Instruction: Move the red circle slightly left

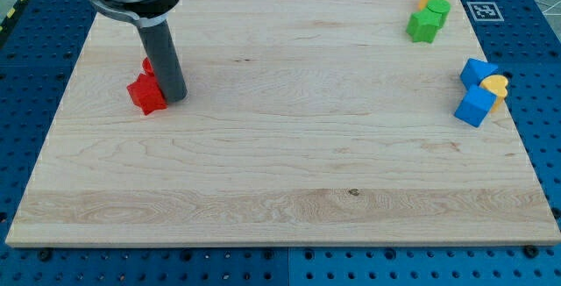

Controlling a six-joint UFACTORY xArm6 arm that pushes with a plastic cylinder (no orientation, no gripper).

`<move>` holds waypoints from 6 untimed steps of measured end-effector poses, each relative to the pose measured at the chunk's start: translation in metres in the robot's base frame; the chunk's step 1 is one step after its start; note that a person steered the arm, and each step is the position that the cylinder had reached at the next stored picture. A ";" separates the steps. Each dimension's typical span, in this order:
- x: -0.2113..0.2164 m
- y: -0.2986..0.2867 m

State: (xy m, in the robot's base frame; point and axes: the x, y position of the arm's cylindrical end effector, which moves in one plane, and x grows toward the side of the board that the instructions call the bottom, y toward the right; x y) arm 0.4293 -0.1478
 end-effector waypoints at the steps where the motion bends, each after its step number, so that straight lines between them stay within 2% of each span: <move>1: 0.009 0.033; 2: 0.009 0.057; 4: -0.048 0.053; 6: -0.048 0.010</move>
